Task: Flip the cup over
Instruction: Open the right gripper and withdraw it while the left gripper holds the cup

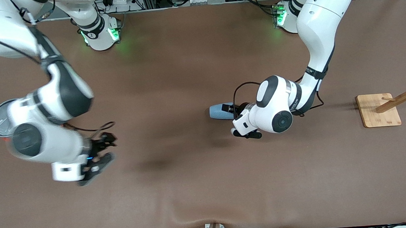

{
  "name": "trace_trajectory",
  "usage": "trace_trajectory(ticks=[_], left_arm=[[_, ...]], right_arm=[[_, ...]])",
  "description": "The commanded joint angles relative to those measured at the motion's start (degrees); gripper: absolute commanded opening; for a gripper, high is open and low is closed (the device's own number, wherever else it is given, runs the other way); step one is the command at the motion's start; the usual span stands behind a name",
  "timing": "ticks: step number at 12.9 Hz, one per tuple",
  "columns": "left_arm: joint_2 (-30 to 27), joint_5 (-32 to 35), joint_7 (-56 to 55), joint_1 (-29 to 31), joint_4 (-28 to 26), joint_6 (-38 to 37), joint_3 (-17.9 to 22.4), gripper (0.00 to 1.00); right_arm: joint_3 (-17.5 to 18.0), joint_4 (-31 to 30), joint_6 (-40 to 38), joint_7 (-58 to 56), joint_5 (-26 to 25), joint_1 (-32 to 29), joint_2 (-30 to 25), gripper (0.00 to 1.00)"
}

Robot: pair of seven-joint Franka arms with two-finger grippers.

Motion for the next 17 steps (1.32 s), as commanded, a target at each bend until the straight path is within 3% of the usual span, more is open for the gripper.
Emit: trace_trajectory(ticks=[1,2,3,4,6,7,10,12,13,16,17], left_arm=[[-0.37,-1.10,-2.47,-1.84,-1.16,2.40,0.23,1.00],[0.07,-1.01,-4.05,-2.02,-0.99,2.49,0.23,0.99],[0.25,-1.10,-4.41,-2.02,-0.81,2.49,0.14,0.76],[0.34,-1.10,-4.42,-2.11,-0.81,2.49,0.23,0.68],[0.51,-1.10,-4.59,-2.11,-0.99,2.49,0.23,0.68],[0.51,-1.10,-4.68,-2.37,-0.99,2.49,0.23,0.68],[0.87,-1.45,-5.73,-1.85,-1.07,2.40,0.14,0.68],[0.95,-3.99,-6.09,-1.85,-0.99,2.40,0.14,0.52],[0.95,-4.00,-6.09,-1.85,-0.90,2.40,0.14,0.41],[0.95,-3.65,-5.30,-2.20,-0.81,3.62,0.32,0.13],[0.95,-3.39,-5.30,-2.20,-0.81,5.03,0.32,0.03]], right_arm=[[-12.54,3.15,-3.92,3.72,4.93,6.99,-6.38,1.00],[-17.90,3.15,-3.83,7.93,8.95,9.19,-8.14,1.00],[-23.35,2.80,-3.92,11.19,13.69,10.87,-10.42,1.00],[-28.28,2.54,-4.70,12.44,17.39,12.10,-12.01,1.00],[-36.37,-0.08,-8.29,13.58,22.86,14.04,-15.78,1.00],[-38.67,-4.54,-8.05,16.90,24.62,14.05,-19.20,1.00],[-36.52,-21.22,-2.54,23.60,25.34,9.67,-32.36,1.00],[-36.33,-35.54,3.09,28.96,25.52,9.57,-43.36,1.00],[-36.15,-39.87,4.68,29.06,25.43,9.65,-47.06,1.00],[-36.15,-42.11,5.13,28.63,25.34,9.48,-50.34,1.00],[-36.32,-39.76,5.66,27.58,24.38,9.22,-49.39,1.00]])
